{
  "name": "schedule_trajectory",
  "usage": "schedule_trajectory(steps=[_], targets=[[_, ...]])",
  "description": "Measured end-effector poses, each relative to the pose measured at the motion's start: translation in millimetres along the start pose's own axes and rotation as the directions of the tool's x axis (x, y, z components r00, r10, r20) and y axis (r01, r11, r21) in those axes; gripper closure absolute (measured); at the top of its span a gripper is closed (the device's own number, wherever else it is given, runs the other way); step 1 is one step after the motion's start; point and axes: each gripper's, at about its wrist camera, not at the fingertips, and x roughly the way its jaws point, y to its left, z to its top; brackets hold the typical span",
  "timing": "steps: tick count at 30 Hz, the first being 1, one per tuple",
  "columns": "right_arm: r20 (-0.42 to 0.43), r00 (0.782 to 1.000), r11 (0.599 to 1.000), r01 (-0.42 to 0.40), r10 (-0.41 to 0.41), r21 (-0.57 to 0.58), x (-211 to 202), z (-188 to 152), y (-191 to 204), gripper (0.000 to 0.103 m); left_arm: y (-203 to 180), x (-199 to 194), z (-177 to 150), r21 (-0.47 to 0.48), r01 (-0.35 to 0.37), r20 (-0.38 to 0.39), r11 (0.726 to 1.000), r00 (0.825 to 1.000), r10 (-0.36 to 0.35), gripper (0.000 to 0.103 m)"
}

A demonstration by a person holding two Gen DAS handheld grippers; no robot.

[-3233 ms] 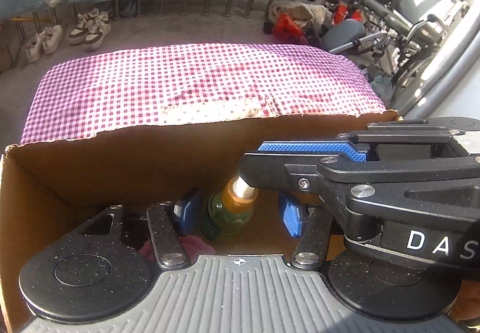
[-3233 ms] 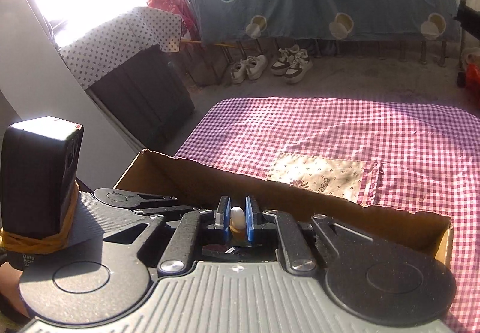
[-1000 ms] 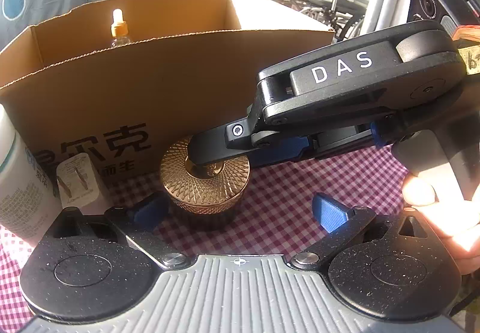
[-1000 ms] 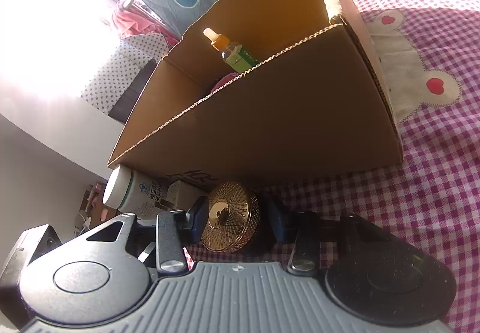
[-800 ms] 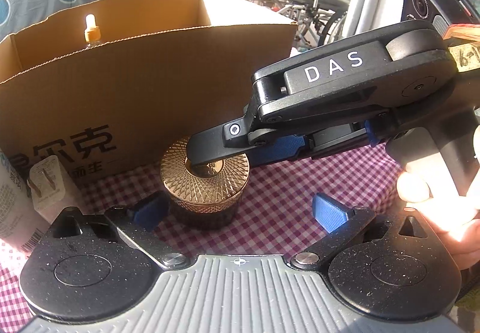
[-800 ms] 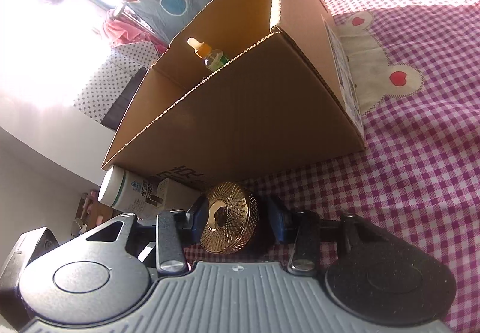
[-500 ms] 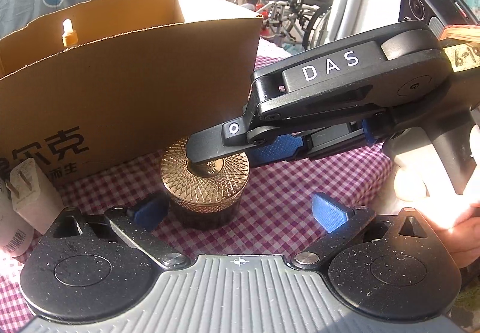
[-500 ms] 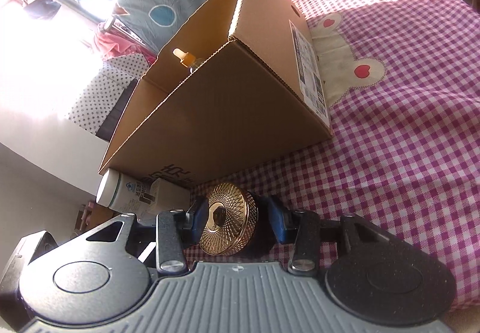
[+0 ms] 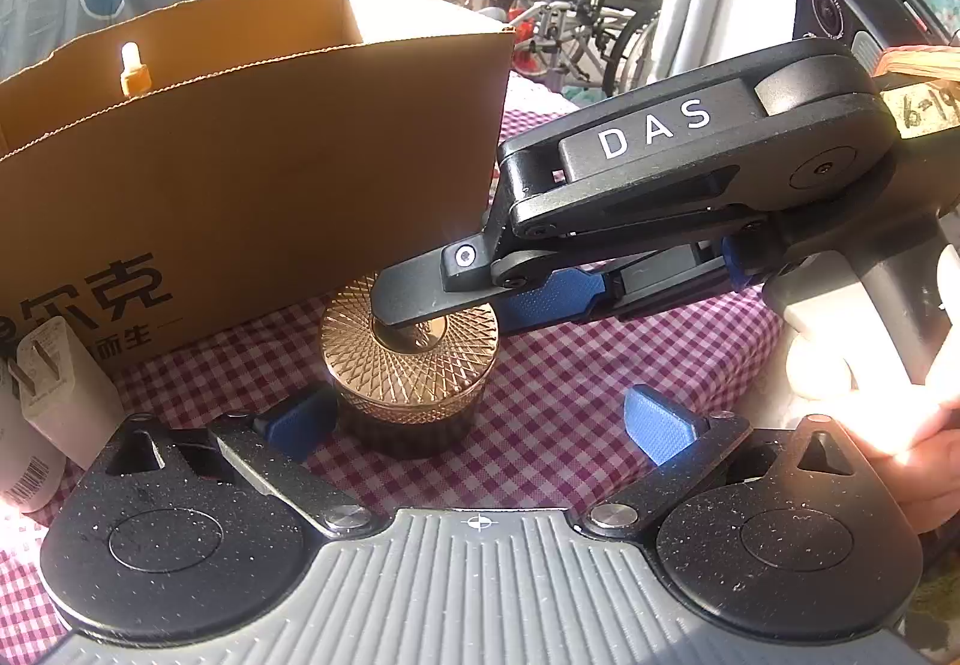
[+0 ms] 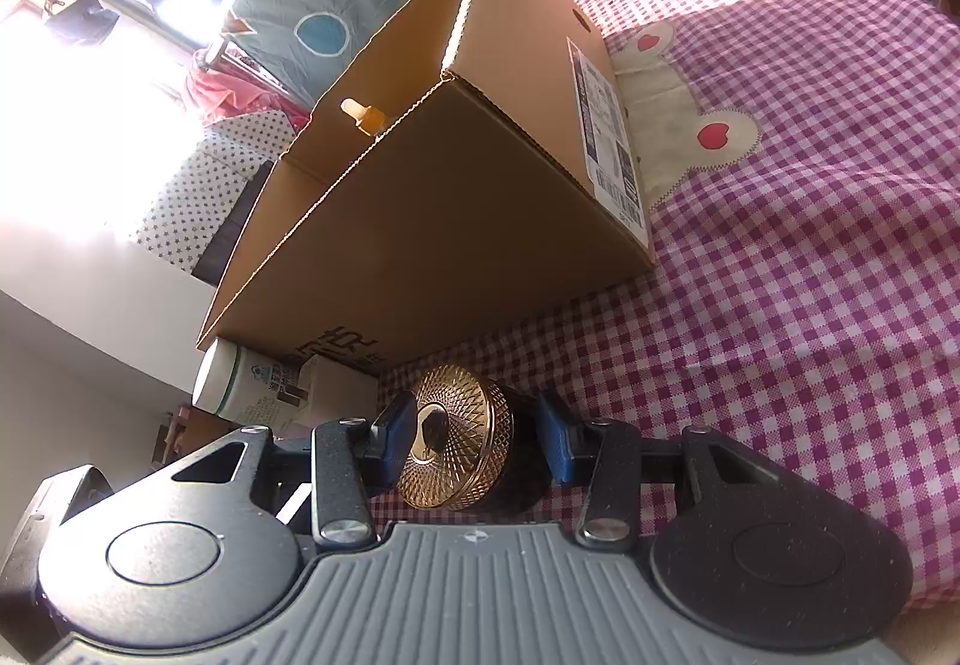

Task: Organize rigid objects
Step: 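Close the right gripper on the gold jar's lid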

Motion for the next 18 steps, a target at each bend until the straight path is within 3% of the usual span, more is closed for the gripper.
schedule_trajectory(steps=[18], targets=[[-0.001, 1.0, 1.0, -0.005, 0.005, 0.018, -0.7, -3.7, -2.8, 0.056, 3.2, 0.7, 0.2, -0.024, 0.002, 0.006, 1.0, 1.0, -0.002, 0.002]])
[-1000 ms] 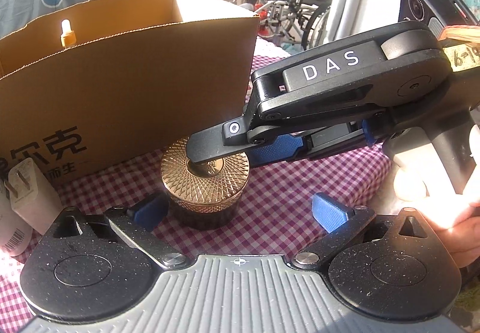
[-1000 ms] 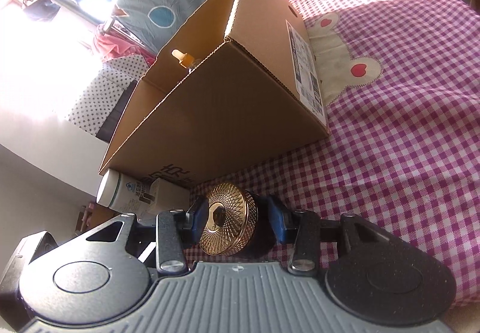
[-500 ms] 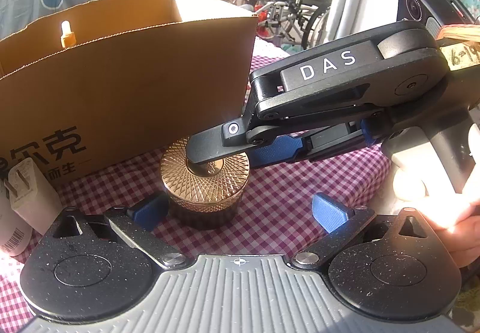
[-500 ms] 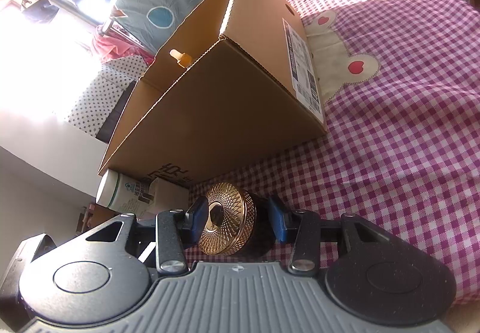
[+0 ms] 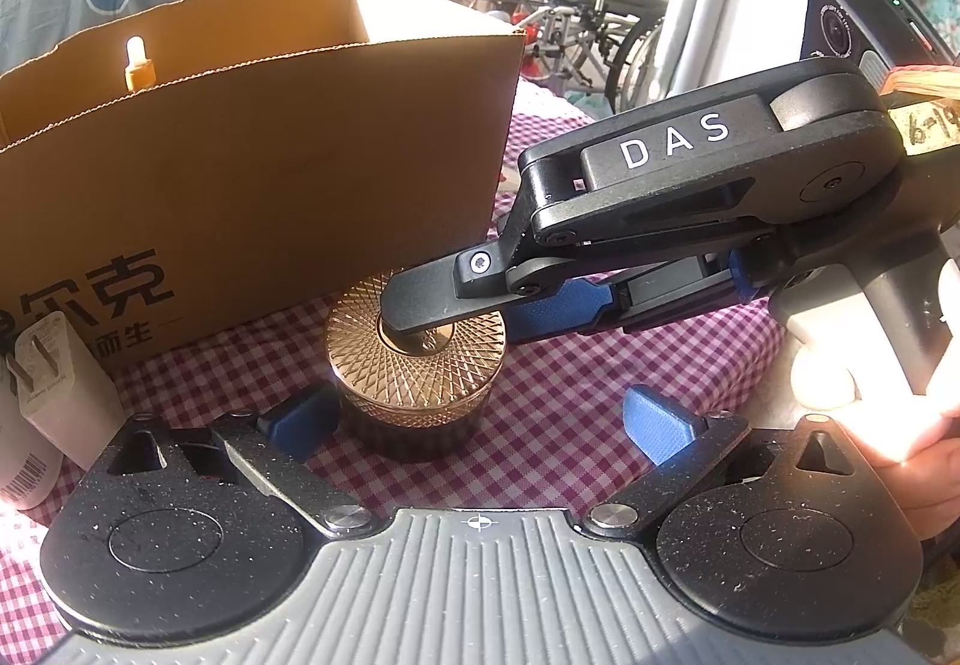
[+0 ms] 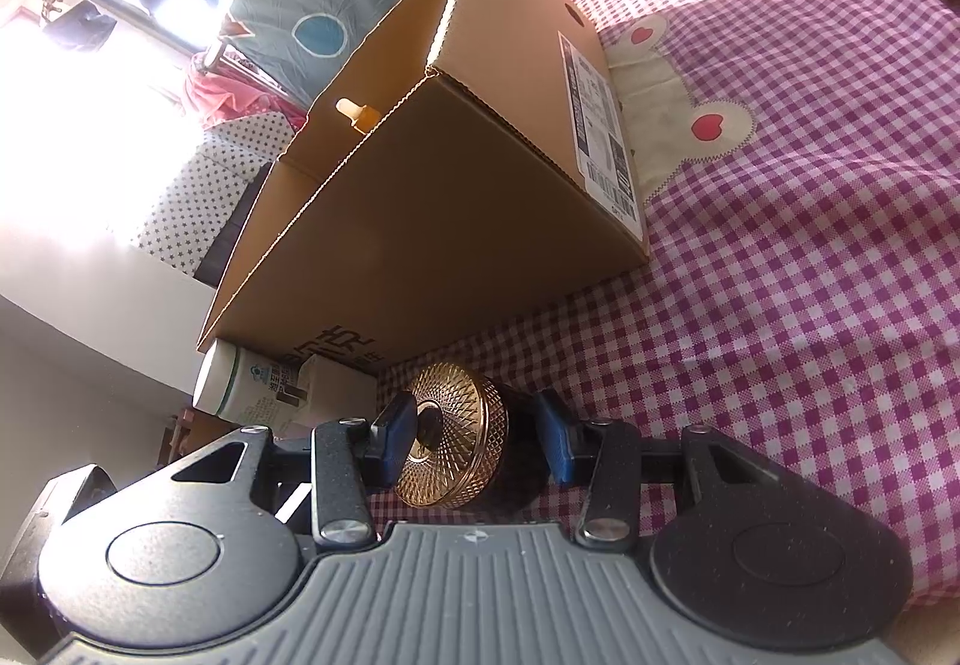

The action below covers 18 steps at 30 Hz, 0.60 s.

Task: Organize rigid objects
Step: 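Close the right gripper on the gold jar's lid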

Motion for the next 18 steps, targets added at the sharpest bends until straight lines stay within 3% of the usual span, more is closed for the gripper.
schedule_trajectory(steps=[9, 18], targets=[[0.005, 1.0, 1.0, -0.011, 0.011, 0.015, 0, -2, -2, 0.056, 8, 3, 1, -0.011, -0.03, 0.0, 0.999, 1.0, 0.03, 0.003], [0.015, 1.0, 1.0, -0.003, 0.003, 0.012, -3, -2, -2, 0.056, 16, 5, 7, 0.017, -0.049, 0.005, 0.999, 0.999, 0.049, 0.016]])
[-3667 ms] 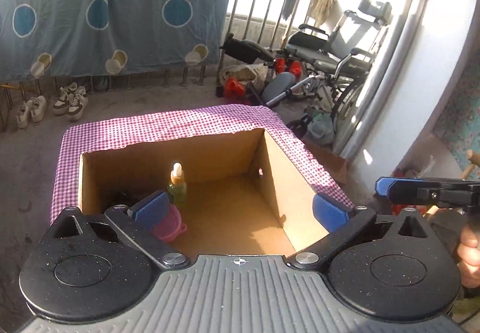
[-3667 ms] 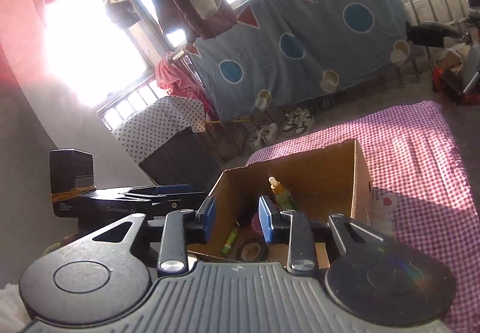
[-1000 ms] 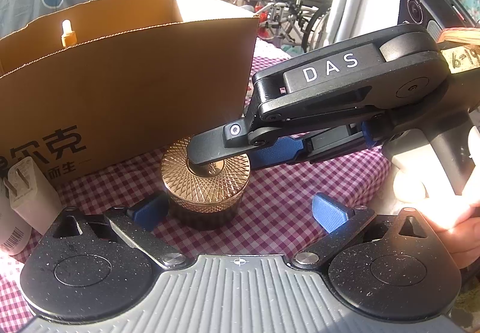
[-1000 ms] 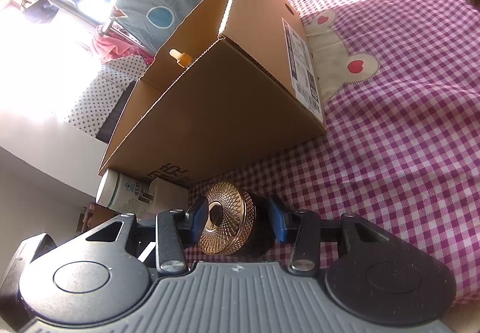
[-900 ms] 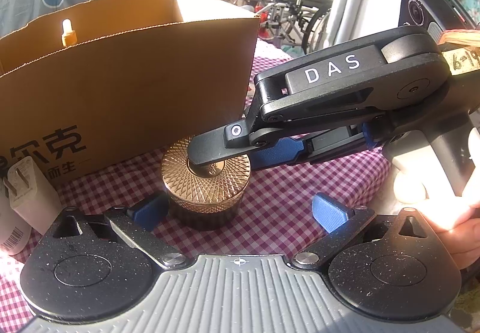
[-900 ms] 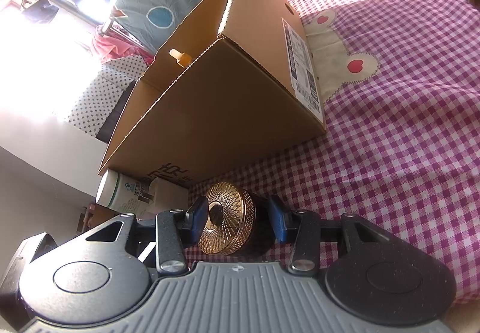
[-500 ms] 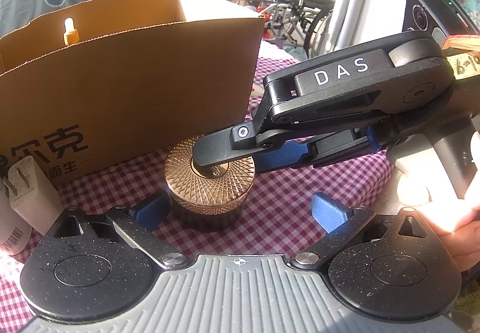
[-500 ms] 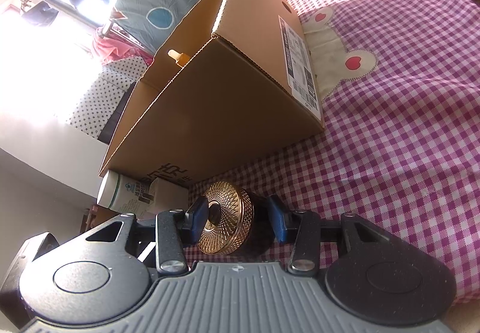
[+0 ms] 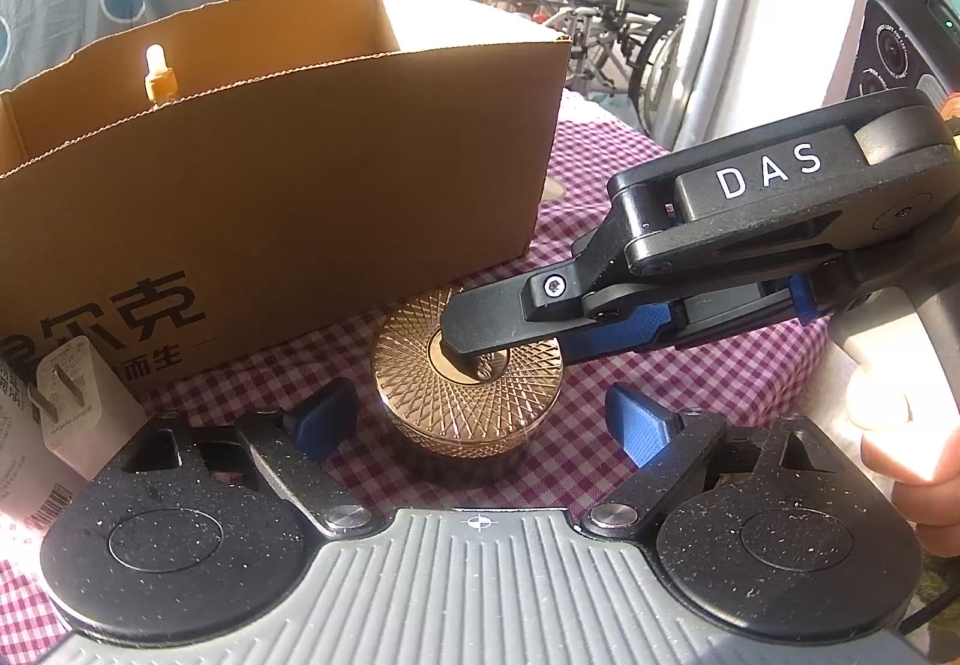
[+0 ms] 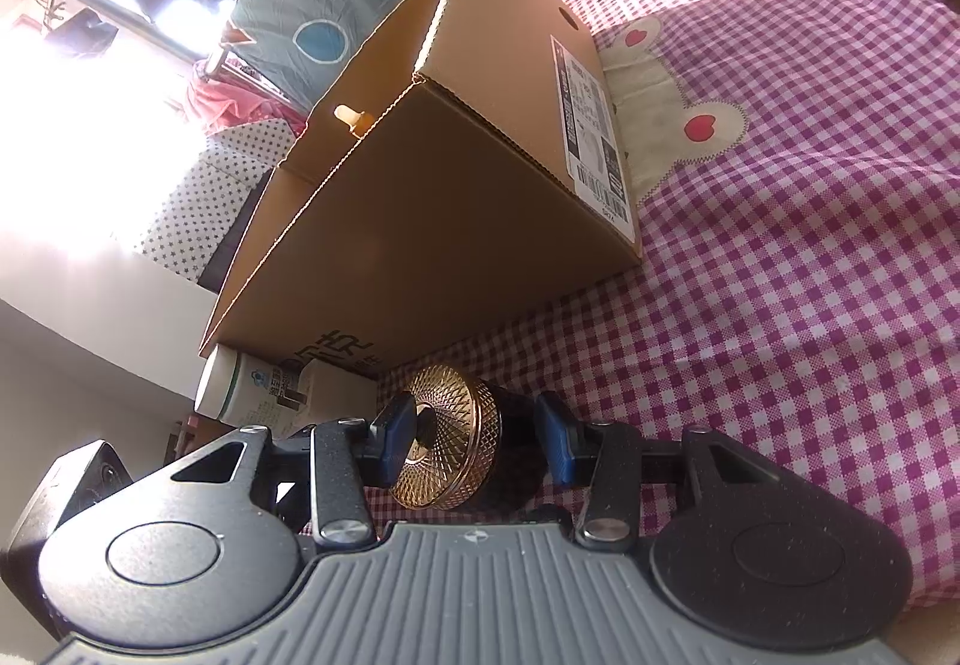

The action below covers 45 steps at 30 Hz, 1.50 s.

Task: Organize rigid objects
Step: 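Close the right gripper on the gold jar's lid, then lift the gold jar with the right gripper and carry it into the box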

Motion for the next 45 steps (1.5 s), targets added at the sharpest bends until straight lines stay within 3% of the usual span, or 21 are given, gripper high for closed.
schedule_trajectory(steps=[16, 33, 45], targets=[[0.007, 1.0, 0.999, -0.005, 0.006, -0.033, 5, 0, 5, 0.055, -1, 4, 2, 0.019, -0.028, 0.01, 0.999, 1.0, 0.028, 0.045], [0.034, 0.999, 0.995, 0.031, -0.028, -0.091, 12, -6, 21, 0.058, -7, -4, 0, 0.0, -0.043, 0.029, 0.999, 0.999, 0.043, 0.047], [0.08, 0.996, 0.989, 0.043, -0.032, -0.139, -6, -16, 48, 0.058, -13, -35, -1, -0.004, -0.045, 0.098, 0.999, 0.994, 0.046, 0.047]])
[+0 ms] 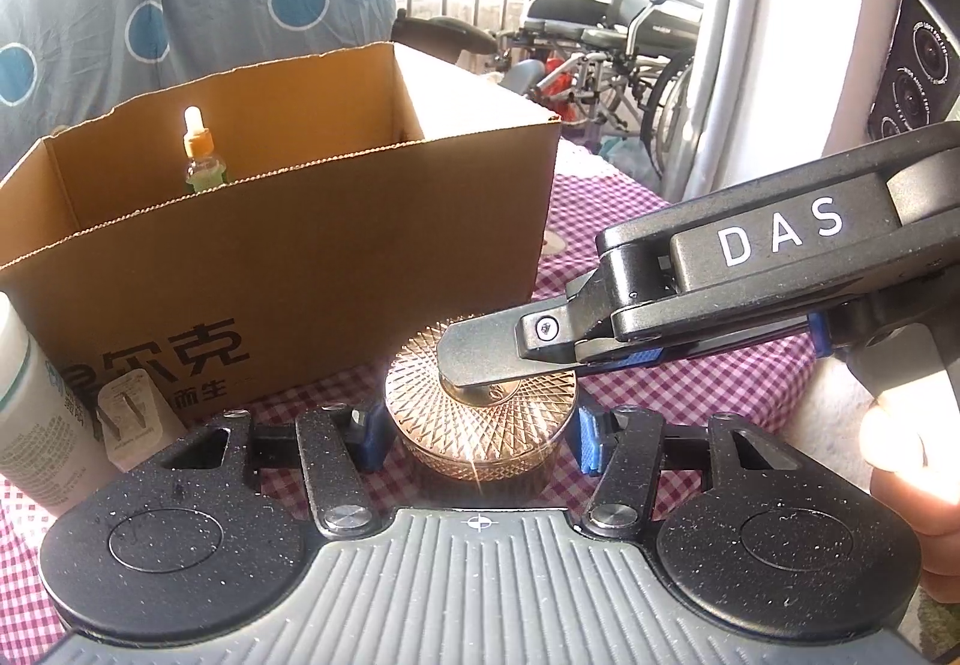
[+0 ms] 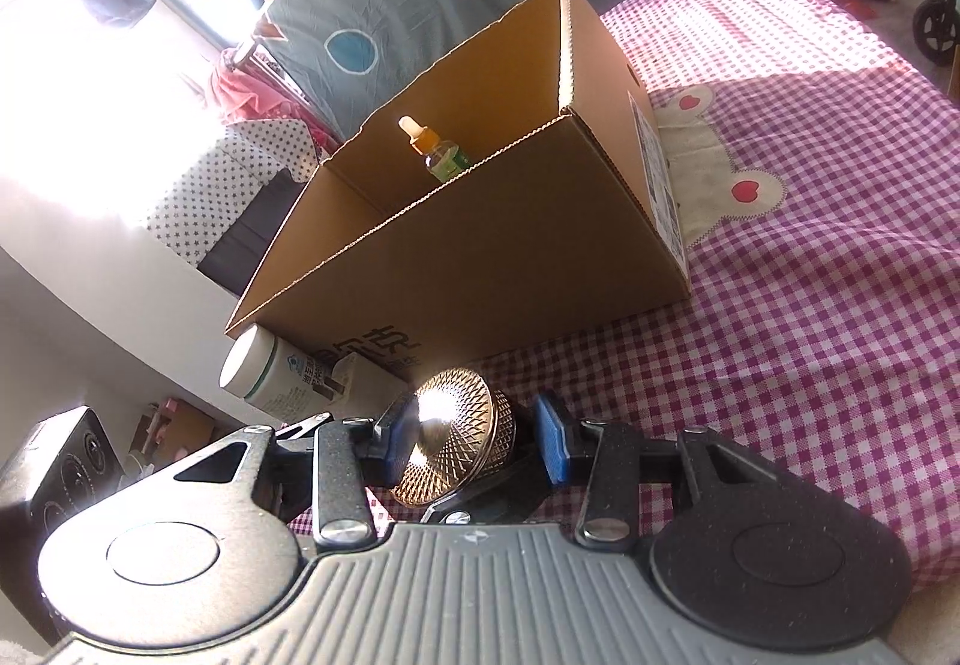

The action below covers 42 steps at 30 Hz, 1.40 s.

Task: Organize rigid objects
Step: 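Lift the gold jar with the right gripper and carry it into the box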

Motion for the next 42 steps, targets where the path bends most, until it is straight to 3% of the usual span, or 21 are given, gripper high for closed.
schedule_trajectory(steps=[11, 21, 27, 33, 42], targets=[[0.07, 0.997, 0.993, -0.006, 0.014, -0.115, -29, 17, 46, 0.058, 0, -41, 28, -0.016, -0.026, 0.096, 1.0, 0.995, 0.027, 0.047], [0.079, 0.996, 0.973, -0.029, 0.049, -0.231, -30, 78, 78, 0.058, 22, -42, 85, -0.077, -0.053, 0.143, 0.996, 0.988, 0.064, 0.047], [0.004, 1.0, 0.961, -0.019, 0.021, -0.277, -2, 135, 80, 0.058, 50, -7, 122, -0.194, -0.022, 0.082, 0.981, 0.996, 0.039, 0.047], [-0.132, 0.99, 0.956, 0.0, -0.04, -0.293, 56, 189, 60, 0.058, 87, 48, 139, -0.355, -0.018, -0.017, 0.935, 1.0, 0.012, 0.047], [-0.229, 0.964, 0.927, 0.041, -0.135, -0.374, 118, 220, 41, 0.057, 116, 101, 143, -0.477, -0.059, -0.11, 0.877, 0.994, 0.007, 0.047]])
